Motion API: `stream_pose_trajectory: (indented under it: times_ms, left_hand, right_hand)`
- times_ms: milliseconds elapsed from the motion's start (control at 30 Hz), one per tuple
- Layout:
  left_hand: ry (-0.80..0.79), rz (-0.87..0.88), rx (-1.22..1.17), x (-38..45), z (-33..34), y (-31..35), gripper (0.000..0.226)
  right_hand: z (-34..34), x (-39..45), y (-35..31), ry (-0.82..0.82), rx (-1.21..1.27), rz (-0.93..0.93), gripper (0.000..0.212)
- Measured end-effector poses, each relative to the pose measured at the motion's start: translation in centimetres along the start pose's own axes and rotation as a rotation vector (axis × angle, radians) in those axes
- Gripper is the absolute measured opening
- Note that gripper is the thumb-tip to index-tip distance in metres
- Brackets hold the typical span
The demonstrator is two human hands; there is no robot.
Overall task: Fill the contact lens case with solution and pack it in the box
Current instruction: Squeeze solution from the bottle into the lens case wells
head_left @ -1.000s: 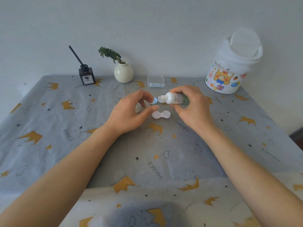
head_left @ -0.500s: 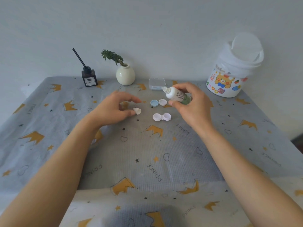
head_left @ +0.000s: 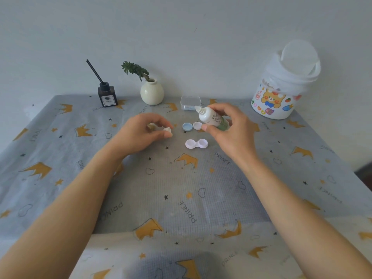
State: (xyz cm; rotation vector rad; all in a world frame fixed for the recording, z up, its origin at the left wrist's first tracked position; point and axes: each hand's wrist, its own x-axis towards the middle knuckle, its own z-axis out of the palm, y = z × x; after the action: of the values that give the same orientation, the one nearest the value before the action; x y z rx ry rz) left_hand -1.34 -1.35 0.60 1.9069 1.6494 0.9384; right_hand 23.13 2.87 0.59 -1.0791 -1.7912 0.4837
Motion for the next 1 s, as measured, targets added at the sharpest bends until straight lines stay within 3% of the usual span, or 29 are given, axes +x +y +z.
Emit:
stream_pose_trajectory:
  times_ms: [167, 300, 733, 1000]
  left_hand:
    - [0.098, 0.046, -0.378, -0.4, 0.8, 1.6, 0.019]
    - [0.107, 0.086, -0.505, -0.7, 1.2, 2.2, 0.027]
    - [0.171, 0.127, -0.555, -0.8, 1.4, 2.4, 0.023]
    - [0.190, 0.161, -0.461, -0.7, 1.5, 2.2, 0.018]
  right_hand:
    - [0.0, -0.5, -0.3, -0.023, 0.019, -0.084, 0.040]
    - [0.1, -1.0, -0.6, -0.045, -0.017, -0.198, 0.043]
    - [0.3, -1.5, -0.5, -0.048, -0.156, -0.327, 0.046]
    - [0.6, -1.6, -0.4, -0.013, -0.183, -0.377, 0.046]
